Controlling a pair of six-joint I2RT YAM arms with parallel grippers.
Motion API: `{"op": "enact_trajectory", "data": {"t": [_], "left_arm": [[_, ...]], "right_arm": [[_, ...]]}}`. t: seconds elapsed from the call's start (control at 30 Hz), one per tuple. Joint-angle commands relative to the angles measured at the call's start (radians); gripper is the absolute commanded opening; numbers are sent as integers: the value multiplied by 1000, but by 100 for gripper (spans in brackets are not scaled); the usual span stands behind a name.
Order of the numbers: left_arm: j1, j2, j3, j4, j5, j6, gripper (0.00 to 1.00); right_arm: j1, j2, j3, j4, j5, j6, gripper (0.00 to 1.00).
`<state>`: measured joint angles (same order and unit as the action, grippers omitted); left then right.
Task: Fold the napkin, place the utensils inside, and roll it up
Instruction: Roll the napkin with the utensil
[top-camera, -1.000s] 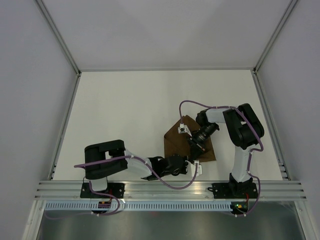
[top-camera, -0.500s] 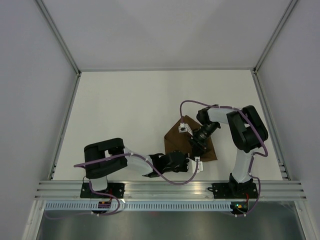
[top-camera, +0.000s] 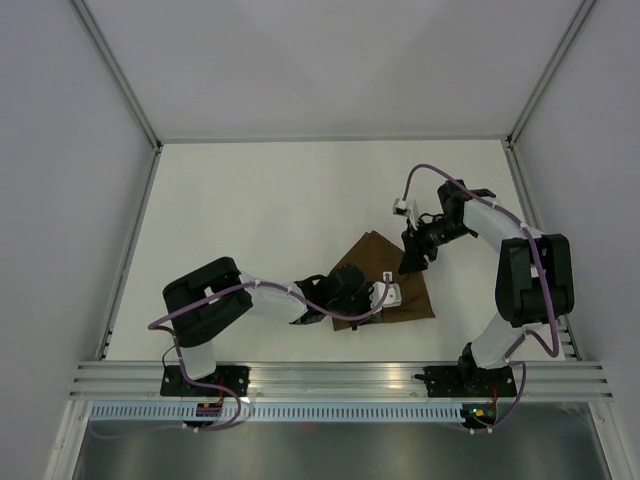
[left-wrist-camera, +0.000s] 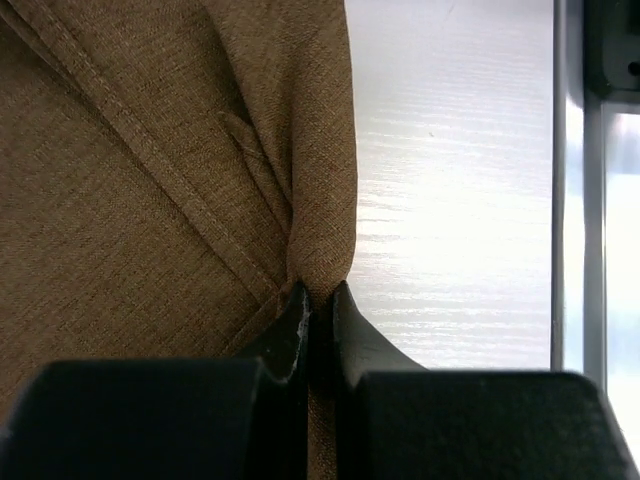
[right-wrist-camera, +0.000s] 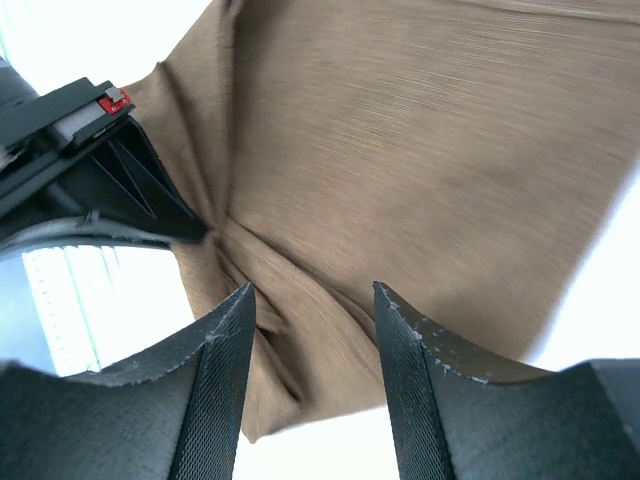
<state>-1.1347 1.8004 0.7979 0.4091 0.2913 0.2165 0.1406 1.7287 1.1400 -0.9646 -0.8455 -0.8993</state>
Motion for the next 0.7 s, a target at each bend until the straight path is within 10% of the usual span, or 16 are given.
{"op": "enact_trajectory", "data": {"t": [0.0,0.4,0.67], "left_arm": [[67,57,37,-156,222,-127,2],[246,272,268,-377,523,-293,2],[289,362,317,-397,586,-351,2]], "right_arm": [[-84,-81,-9,33,-92,-15,56],[-134,-582,-417,275,25,-135,62],[62,-649,-572,403,150,-73,63]]}}
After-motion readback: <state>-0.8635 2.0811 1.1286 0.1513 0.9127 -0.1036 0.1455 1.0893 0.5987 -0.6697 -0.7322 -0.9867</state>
